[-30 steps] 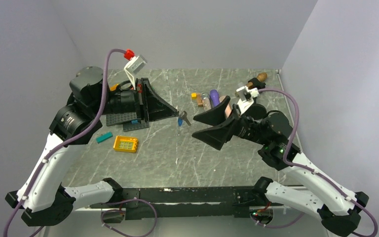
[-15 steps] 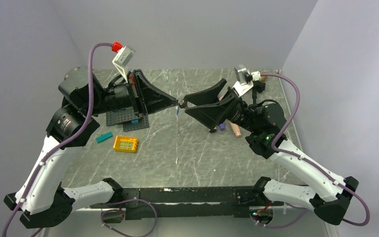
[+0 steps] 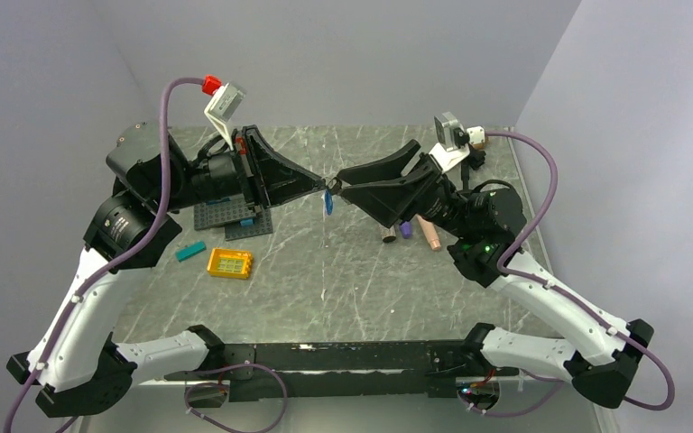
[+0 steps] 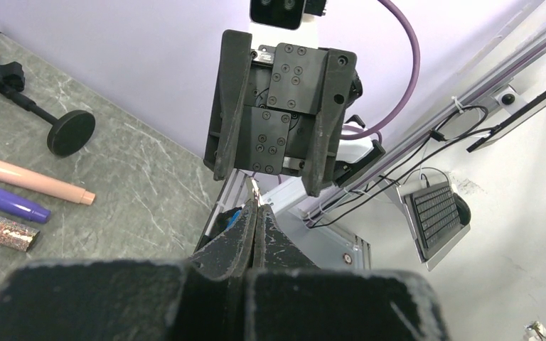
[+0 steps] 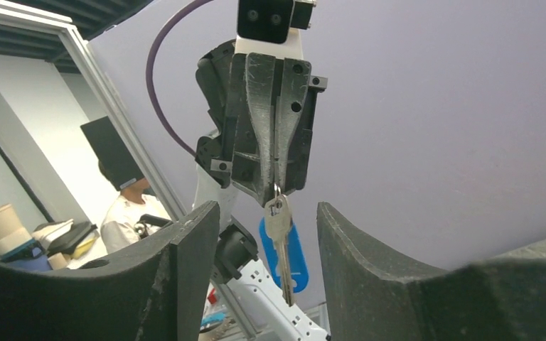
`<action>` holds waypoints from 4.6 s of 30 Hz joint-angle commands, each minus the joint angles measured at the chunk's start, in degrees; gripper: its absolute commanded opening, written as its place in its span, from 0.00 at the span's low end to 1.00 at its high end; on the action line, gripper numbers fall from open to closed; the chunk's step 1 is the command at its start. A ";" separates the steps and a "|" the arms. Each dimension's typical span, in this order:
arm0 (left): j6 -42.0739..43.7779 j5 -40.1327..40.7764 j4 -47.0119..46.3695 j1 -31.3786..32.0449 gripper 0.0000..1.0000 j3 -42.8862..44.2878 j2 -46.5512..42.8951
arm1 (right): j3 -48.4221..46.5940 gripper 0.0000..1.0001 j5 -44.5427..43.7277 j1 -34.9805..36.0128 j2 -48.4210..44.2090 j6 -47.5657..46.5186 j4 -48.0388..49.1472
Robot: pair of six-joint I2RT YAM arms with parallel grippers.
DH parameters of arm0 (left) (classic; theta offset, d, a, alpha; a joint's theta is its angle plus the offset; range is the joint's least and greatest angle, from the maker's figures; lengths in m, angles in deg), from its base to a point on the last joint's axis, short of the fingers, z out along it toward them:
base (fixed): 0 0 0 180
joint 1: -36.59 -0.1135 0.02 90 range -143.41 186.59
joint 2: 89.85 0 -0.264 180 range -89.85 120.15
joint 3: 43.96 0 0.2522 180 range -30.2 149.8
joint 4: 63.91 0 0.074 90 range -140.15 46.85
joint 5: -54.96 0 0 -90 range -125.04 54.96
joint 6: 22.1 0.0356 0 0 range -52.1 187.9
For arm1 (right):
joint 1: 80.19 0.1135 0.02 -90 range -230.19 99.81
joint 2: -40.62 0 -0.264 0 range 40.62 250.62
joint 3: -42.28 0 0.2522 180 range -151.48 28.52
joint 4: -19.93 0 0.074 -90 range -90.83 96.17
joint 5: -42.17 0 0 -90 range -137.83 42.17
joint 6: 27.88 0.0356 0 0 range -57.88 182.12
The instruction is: Remove the keys from the keyring
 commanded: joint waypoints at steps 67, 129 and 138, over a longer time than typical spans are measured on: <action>23.18 -6.03 25.36 1.40 0.62 17.31 7.57 | -12.35 0.00 16.72 0.80 1.75 -10.56 -31.55; 15.58 -2.53 16.19 4.97 0.00 8.81 2.83 | -12.52 0.00 15.67 -0.58 3.99 -6.90 -18.97; 12.01 4.78 7.21 4.97 0.00 8.55 1.10 | -16.87 0.00 12.21 -0.93 9.46 -3.46 -9.90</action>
